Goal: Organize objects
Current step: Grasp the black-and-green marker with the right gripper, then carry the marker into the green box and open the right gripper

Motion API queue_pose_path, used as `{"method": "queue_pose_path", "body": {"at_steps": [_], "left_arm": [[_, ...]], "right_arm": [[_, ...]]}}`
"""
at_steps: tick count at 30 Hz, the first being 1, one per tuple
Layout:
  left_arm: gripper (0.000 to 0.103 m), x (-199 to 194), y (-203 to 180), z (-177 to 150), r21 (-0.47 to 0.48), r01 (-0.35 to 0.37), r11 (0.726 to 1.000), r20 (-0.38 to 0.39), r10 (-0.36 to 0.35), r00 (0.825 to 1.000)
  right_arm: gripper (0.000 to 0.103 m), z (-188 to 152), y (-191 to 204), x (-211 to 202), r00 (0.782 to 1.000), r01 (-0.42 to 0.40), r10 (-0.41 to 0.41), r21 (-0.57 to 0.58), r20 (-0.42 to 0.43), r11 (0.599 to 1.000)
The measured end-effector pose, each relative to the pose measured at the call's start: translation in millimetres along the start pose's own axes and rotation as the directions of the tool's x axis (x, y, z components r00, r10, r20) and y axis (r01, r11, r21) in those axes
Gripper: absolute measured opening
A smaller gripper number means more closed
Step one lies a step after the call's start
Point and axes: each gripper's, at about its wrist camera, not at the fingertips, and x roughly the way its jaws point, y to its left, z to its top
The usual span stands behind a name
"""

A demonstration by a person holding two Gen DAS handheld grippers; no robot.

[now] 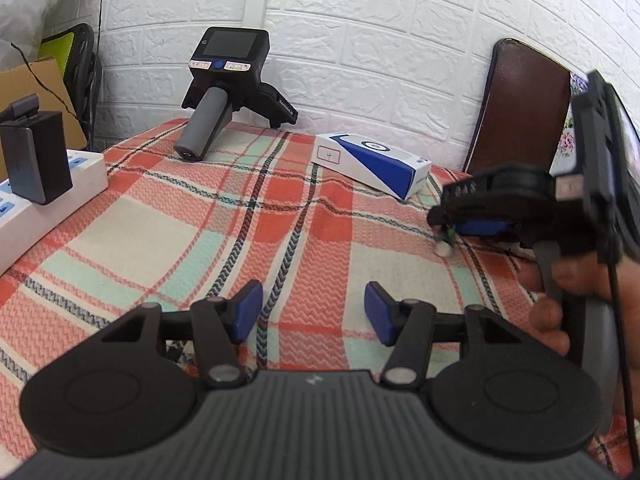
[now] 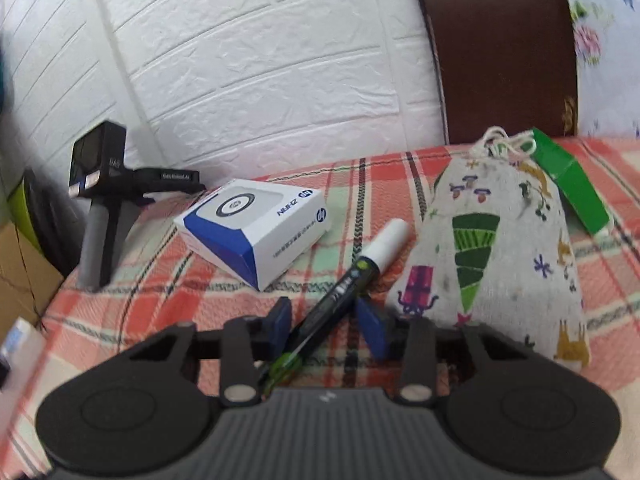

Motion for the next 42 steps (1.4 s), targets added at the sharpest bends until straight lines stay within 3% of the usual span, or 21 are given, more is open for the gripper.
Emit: {"method": "queue_pose_path", "body": {"at_steps": [2, 6, 12, 16, 18, 20, 22, 23, 24, 29, 31, 32, 33, 36, 38, 42], "left_arm": [[0.058, 1, 1, 0, -0.006, 0.004, 1.0, -0.001, -0.004, 1.0], [0.058, 2, 3, 1, -0.015, 0.015, 1.0, -0.001, -0.015, 1.0], [0.064, 5, 4, 3, -0.018, 0.043, 0.999, -0.016, -0.043, 0.999], [0.064, 0, -24, 6, 0.082, -0.038, 0.996, -0.081, 0.044, 0.996], [0.064, -16, -42, 8, 0.023, 0.059, 0.998, -0.154, -0.055, 0.987], [0.064, -29, -64, 8, -0.076, 0.173, 0.982, -0.248, -0.187, 0.951], [0.06, -31, -90, 4, -0.151, 0.247, 0.957, -0.37, -0.287, 0.884], [0.052, -30, -104, 0, -0.169, 0.276, 0.946, -0.423, -0.323, 0.847], [0.051, -31, -117, -3, -0.168, 0.296, 0.94, -0.457, -0.34, 0.822], [0.051, -39, -164, -17, -0.125, 0.317, 0.94, -0.514, -0.335, 0.79], [0.048, -40, -176, -21, -0.099, 0.324, 0.941, -0.522, -0.327, 0.788], [0.032, -40, -184, -21, -0.072, 0.328, 0.942, -0.52, -0.316, 0.793], [0.025, -40, -188, -23, -0.059, 0.336, 0.94, -0.525, -0.316, 0.79], [0.024, -40, -193, -22, -0.067, 0.341, 0.938, -0.512, -0.326, 0.795], [0.024, -44, -205, -15, -0.038, 0.361, 0.932, -0.49, -0.332, 0.806], [0.023, -48, -237, 19, -0.007, 0.425, 0.905, -0.427, -0.387, 0.817]], "right_arm": [[0.019, -5, -5, -8, 1.0, -0.009, 0.008, -0.025, -0.006, 1.0], [0.018, -27, -19, -43, 0.999, -0.038, 0.036, -0.085, -0.018, 0.996], [0.018, -78, -51, -127, 0.995, -0.083, 0.076, -0.131, -0.057, 0.988], [0.018, -107, -75, -174, 0.994, -0.1, 0.095, -0.096, -0.055, 0.99], [0.018, -118, -85, -190, 0.995, -0.097, 0.095, -0.074, -0.041, 0.992], [0.018, -127, -93, -201, 0.995, -0.096, 0.095, -0.052, -0.026, 0.994], [0.018, -130, -103, -209, 0.994, -0.106, 0.105, -0.023, -0.021, 0.994], [0.018, -131, -106, -211, 0.994, -0.111, 0.111, -0.003, -0.021, 0.994], [0.018, -131, -109, -213, 0.993, -0.119, 0.119, 0.014, -0.023, 0.993], [0.018, -136, -123, -218, 0.986, -0.163, 0.165, 0.079, -0.021, 0.983], [0.018, -136, -128, -220, 0.982, -0.182, 0.186, 0.104, -0.021, 0.978], [0.018, -137, -130, -221, 0.981, -0.192, 0.195, 0.11, -0.019, 0.975], [0.018, -137, -131, -222, 0.978, -0.203, 0.206, 0.111, -0.017, 0.973], [0.018, -137, -137, -225, 0.981, -0.194, 0.195, 0.113, 0.001, 0.975], [0.018, -132, -142, -229, 0.981, -0.192, 0.189, 0.113, 0.032, 0.975], [0.018, -110, -156, -244, 0.977, -0.15, 0.136, 0.078, 0.165, 0.986]]}}
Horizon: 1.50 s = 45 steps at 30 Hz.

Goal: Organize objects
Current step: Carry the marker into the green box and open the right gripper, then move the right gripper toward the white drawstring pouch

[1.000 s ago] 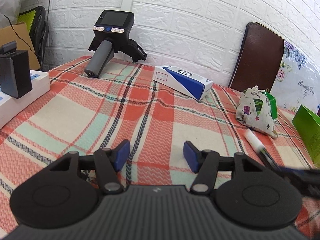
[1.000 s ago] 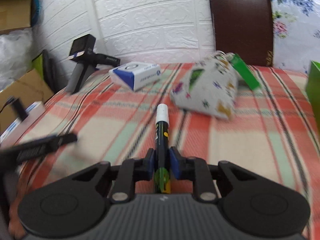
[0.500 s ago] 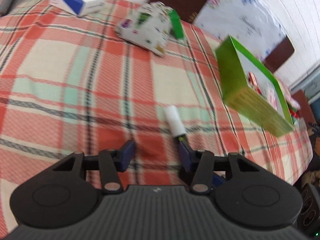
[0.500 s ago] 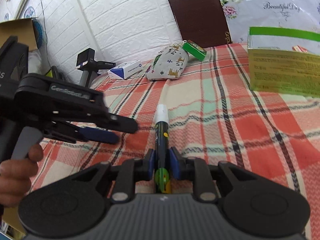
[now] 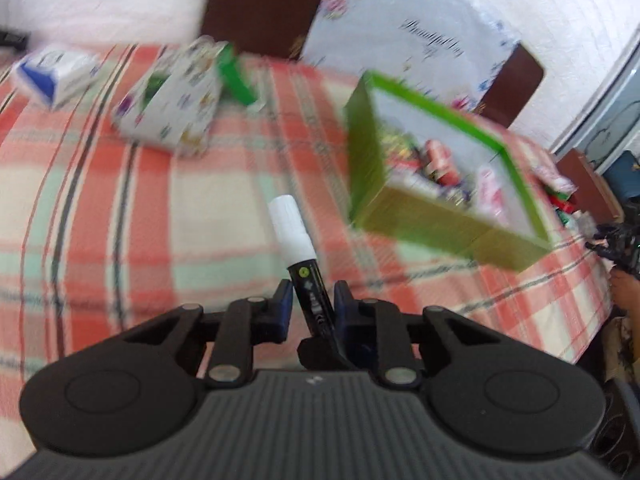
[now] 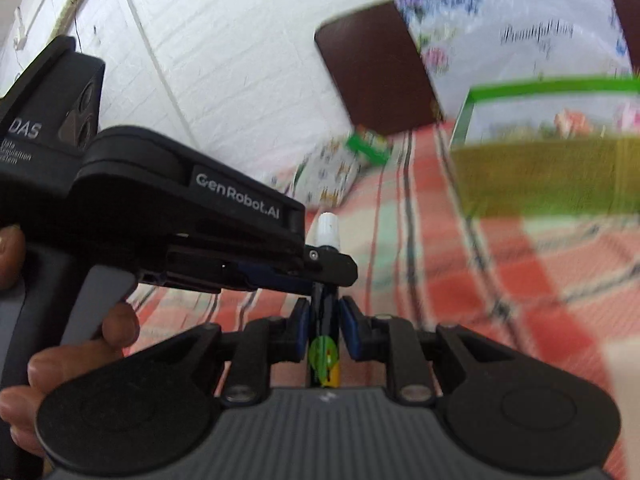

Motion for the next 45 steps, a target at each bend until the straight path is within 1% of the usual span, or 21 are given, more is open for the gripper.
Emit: {"method": "queue_pose_path", "body": {"at_steps": [2, 5, 7, 9, 11, 14, 15, 17, 18, 19, 20, 23, 26, 29, 31, 32, 34, 35, 37, 40, 45], "left_arm": [[0.022, 6, -19, 22, 0.033, 0.039, 0.999, 0.021, -0.039, 0.999], [0.021, 21, -50, 53, 0.089, 0.071, 0.993, 0.045, -0.075, 0.996], [0.021, 35, -70, 71, 0.136, 0.084, 0.987, 0.062, -0.093, 0.994], [0.021, 52, -86, 86, 0.174, 0.085, 0.981, 0.07, -0.099, 0.993], [0.02, 73, -94, 97, 0.188, 0.085, 0.978, 0.061, -0.098, 0.993], [0.02, 104, -96, 108, 0.183, 0.068, 0.981, 0.027, -0.074, 0.997], [0.02, 115, -95, 111, 0.182, 0.061, 0.981, 0.012, -0.064, 0.998], [0.02, 131, -93, 113, 0.189, 0.023, 0.982, -0.016, -0.021, 1.0], [0.02, 136, -91, 112, 0.191, 0.002, 0.982, -0.024, 0.002, 1.0], [0.02, 138, -88, 111, 0.191, -0.005, 0.982, -0.03, 0.011, 0.999], [0.023, 139, -86, 109, 0.191, -0.007, 0.982, -0.032, 0.013, 0.999], [0.024, 130, -83, 106, 0.193, -0.004, 0.981, -0.019, 0.008, 1.0], [0.027, 115, -88, 97, 0.209, -0.027, 0.977, 0.009, 0.026, 1.0], [0.026, 95, -92, 83, 0.252, -0.078, 0.965, 0.057, 0.066, 0.996], [0.027, 84, -92, 74, 0.261, -0.089, 0.961, 0.07, 0.073, 0.995], [0.027, 78, -92, 69, 0.263, -0.108, 0.959, 0.079, 0.09, 0.993], [0.027, 68, -92, 60, 0.27, -0.133, 0.954, 0.093, 0.112, 0.989], [0.027, 64, -91, 55, 0.276, -0.139, 0.951, 0.097, 0.117, 0.988], [0.027, 56, -89, 46, 0.282, -0.159, 0.946, 0.098, 0.136, 0.986], [0.027, 46, -81, 32, 0.271, -0.177, 0.946, 0.099, 0.156, 0.983], [0.027, 32, -64, 10, 0.269, -0.223, 0.937, 0.108, 0.201, 0.974]], "right_arm": [[0.018, 17, -10, -3, 0.997, 0.026, -0.026, -0.002, 0.067, 1.0], [0.018, 48, -32, -1, 0.986, 0.075, -0.075, 0.002, 0.147, 0.997], [0.018, 67, -50, 4, 0.977, 0.099, -0.102, 0.026, 0.188, 0.995], [0.018, 82, -69, 12, 0.969, 0.121, -0.129, 0.051, 0.211, 0.991], [0.018, 92, -85, 28, 0.965, 0.144, -0.156, 0.072, 0.21, 0.987], [0.018, 97, -109, 50, 0.968, 0.159, -0.178, 0.114, 0.177, 0.981], [0.018, 98, -114, 60, 0.969, 0.168, -0.187, 0.125, 0.161, 0.978], [0.022, 96, -123, 73, 0.976, 0.165, -0.182, 0.145, 0.117, 0.976], [0.022, 94, -124, 74, 0.975, 0.172, -0.189, 0.141, 0.12, 0.975], [0.027, 90, -120, 73, 0.971, 0.179, -0.197, 0.133, 0.136, 0.975], [0.029, 90, -120, 72, 0.97, 0.175, -0.194, 0.136, 0.144, 0.975], [0.029, 84, -114, 67, 0.968, 0.184, -0.199, 0.111, 0.15, 0.977], [0.029, 78, -103, 55, 0.964, 0.195, -0.209, 0.098, 0.164, 0.976], [0.03, 71, -91, 39, 0.95, 0.24, -0.249, 0.073, 0.19, 0.968], [0.031, 64, -85, 28, 0.946, 0.254, -0.265, 0.079, 0.187, 0.964], [0.03, 60, -83, 23, 0.944, 0.263, -0.274, 0.081, 0.187, 0.961], [0.03, 54, -74, 12, 0.932, 0.295, -0.3, 0.053, 0.204, 0.954], [0.031, 52, -69, 7, 0.93, 0.304, -0.306, 0.04, 0.204, 0.952], [0.032, 48, -64, 2, 0.936, 0.303, -0.305, 0.041, 0.176, 0.952], [0.032, 39, -58, -4, 0.94, 0.307, -0.311, 0.047, 0.14, 0.951], [0.032, 23, -45, -8, 0.948, 0.306, -0.307, 0.023, 0.081, 0.952]]}}
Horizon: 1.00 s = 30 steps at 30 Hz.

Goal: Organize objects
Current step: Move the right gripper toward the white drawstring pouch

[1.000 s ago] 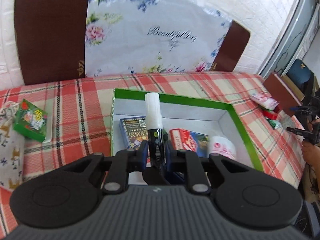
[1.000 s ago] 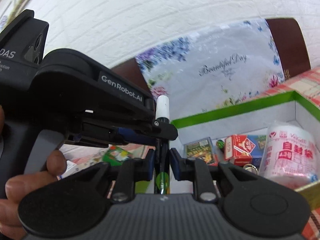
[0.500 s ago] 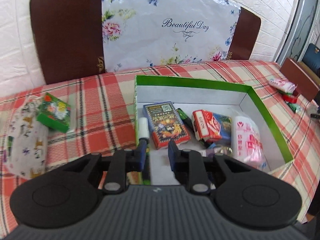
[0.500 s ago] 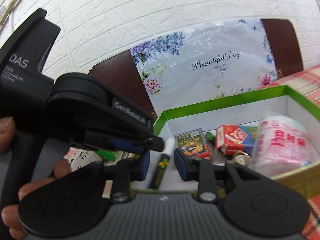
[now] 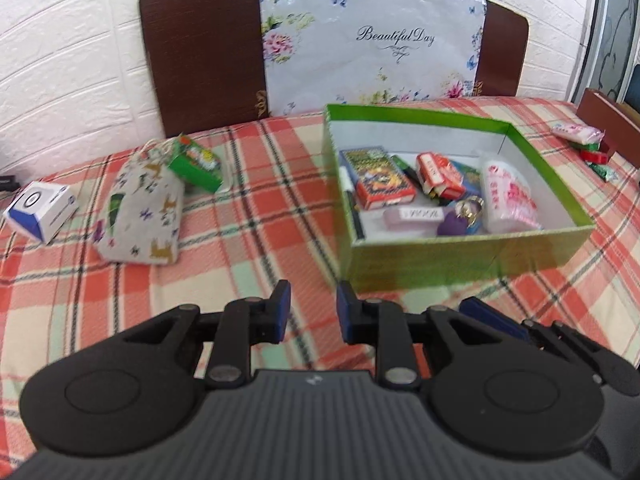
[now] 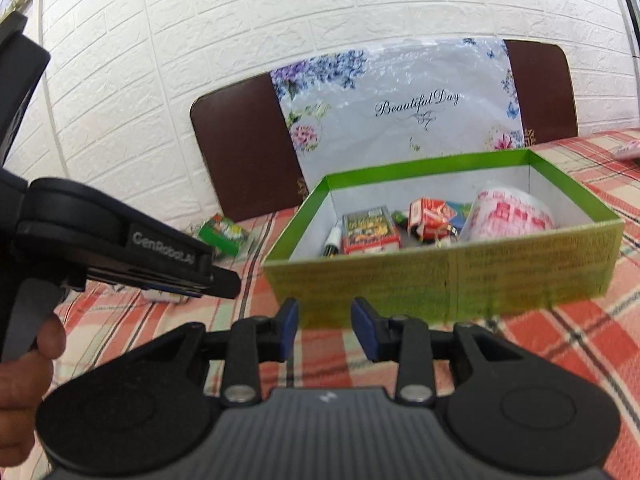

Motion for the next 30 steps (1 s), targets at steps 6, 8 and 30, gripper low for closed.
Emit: {"method": "queue_pose_path", "body": {"at_steps": [6, 8, 30], "left_arm": [[0.029, -4, 30, -28, -0.019, -0.057, 0.998, -0.02, 0.057, 0.998], [0.032, -4, 43, -36, -0.033, -0.077, 0.996, -0.03, 0.076, 0.997], [0.045, 3, 198, -73, -0.168, -0.271, 0.948, -0.034, 0.269, 0.963]], "right_arm": [[0.032, -17, 18, 2, 0.995, -0.034, 0.032, -0.013, -0.097, 0.999], [0.032, -22, 26, 4, 0.991, -0.042, 0.039, -0.025, -0.128, 0.999], [0.046, -42, 138, 39, 0.965, -0.152, 0.085, -0.266, -0.247, 0.952]]}}
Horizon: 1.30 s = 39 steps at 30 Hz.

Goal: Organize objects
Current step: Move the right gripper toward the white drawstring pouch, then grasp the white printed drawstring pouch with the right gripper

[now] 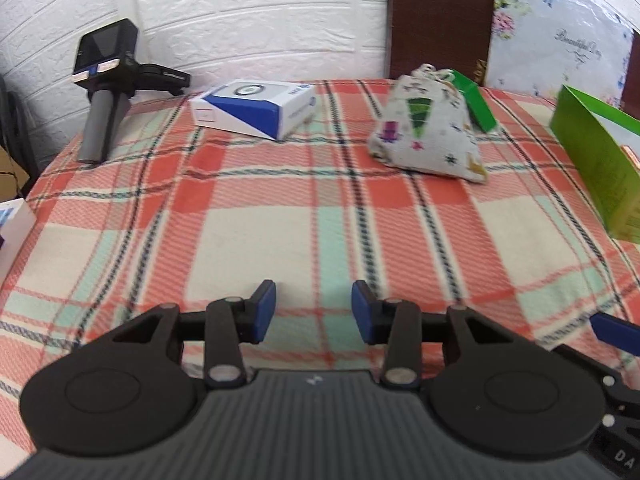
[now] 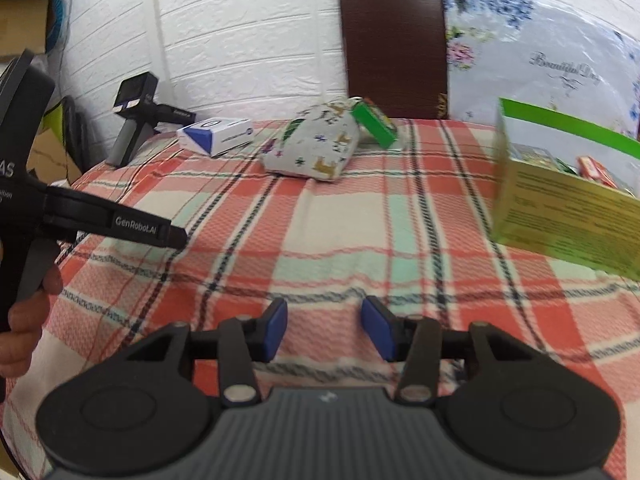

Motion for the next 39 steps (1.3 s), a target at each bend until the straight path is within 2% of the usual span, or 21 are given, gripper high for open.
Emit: {"method": "queue_pose_path", "body": {"at_steps": [4, 6, 8, 9, 11, 12, 14, 15, 18, 19, 22, 23, 28, 33, 36, 39], "left_arm": [[0.059, 11, 31, 1, -0.028, -0.068, 0.997, 0.056, 0.07, 0.996], [0.064, 17, 47, -1, -0.059, -0.08, 0.995, 0.09, 0.085, 0.992], [0.076, 20, 58, -8, -0.077, -0.082, 0.994, 0.145, 0.092, 0.985], [0.076, 21, 62, -14, -0.098, -0.062, 0.993, 0.172, 0.078, 0.982], [0.076, 20, 73, -17, -0.156, -0.007, 0.988, 0.19, 0.037, 0.981], [0.076, 20, 76, -17, -0.174, 0.004, 0.985, 0.192, 0.03, 0.981], [0.076, 21, 77, -18, -0.186, 0.015, 0.982, 0.2, 0.023, 0.979], [0.076, 22, 77, -17, -0.187, 0.017, 0.982, 0.201, 0.021, 0.979], [0.076, 23, 78, -18, -0.198, 0.025, 0.98, 0.201, 0.015, 0.979], [0.076, 24, 79, -19, -0.203, 0.029, 0.979, 0.202, 0.012, 0.979], [0.076, 24, 81, -20, -0.213, 0.038, 0.976, 0.203, 0.007, 0.979], [0.076, 24, 81, -20, -0.216, 0.04, 0.976, 0.202, 0.005, 0.979], [0.076, 24, 83, -20, -0.222, 0.047, 0.974, 0.201, -0.002, 0.979], [0.076, 25, 84, -19, -0.224, 0.057, 0.973, 0.196, -0.013, 0.98], [0.077, 25, 81, -18, -0.208, 0.043, 0.977, 0.185, -0.004, 0.983], [0.079, 22, 74, -15, -0.172, -0.002, 0.985, 0.159, 0.03, 0.987]], "right_arm": [[0.048, 17, 6, 18, 1.0, -0.016, 0.016, 0.006, 0.002, 1.0], [0.047, 33, 2, 31, 1.0, -0.013, 0.012, 0.037, 0.021, 0.999], [0.049, 51, -2, 44, 0.998, -0.017, 0.013, 0.072, 0.055, 0.997], [0.051, 60, -5, 50, 0.997, -0.023, 0.016, 0.09, 0.072, 0.996], [0.065, 79, -8, 67, 0.995, -0.022, 0.011, 0.114, 0.098, 0.993], [0.068, 89, -10, 77, 0.995, -0.009, -0.004, 0.124, 0.104, 0.992], [0.081, 104, -14, 101, 0.995, -0.01, -0.005, 0.153, 0.099, 0.988], [0.081, 111, -15, 113, 0.996, -0.009, -0.005, 0.159, 0.089, 0.987], [0.085, 125, -16, 150, 0.997, 0.066, -0.071, 0.135, 0.038, 0.989], [0.084, 126, -19, 157, 0.998, 0.049, -0.055, 0.153, 0.036, 0.987], [0.041, 125, -15, 156, 0.998, -0.047, 0.041, 0.166, 0.039, 0.985], [0.035, 124, -11, 152, 0.998, -0.051, 0.047, 0.153, 0.034, 0.987], [0.028, 109, -12, 116, 0.988, -0.155, 0.154, 0.146, 0.019, 0.977], [0.028, 69, -20, 53, 0.956, -0.287, 0.292, 0.136, -0.022, 0.948], [0.028, 44, -31, 12, 0.938, -0.338, 0.344, 0.106, -0.044, 0.935], [0.028, 18, -48, -21, 0.934, -0.347, 0.354, 0.115, -0.052, 0.931]]}}
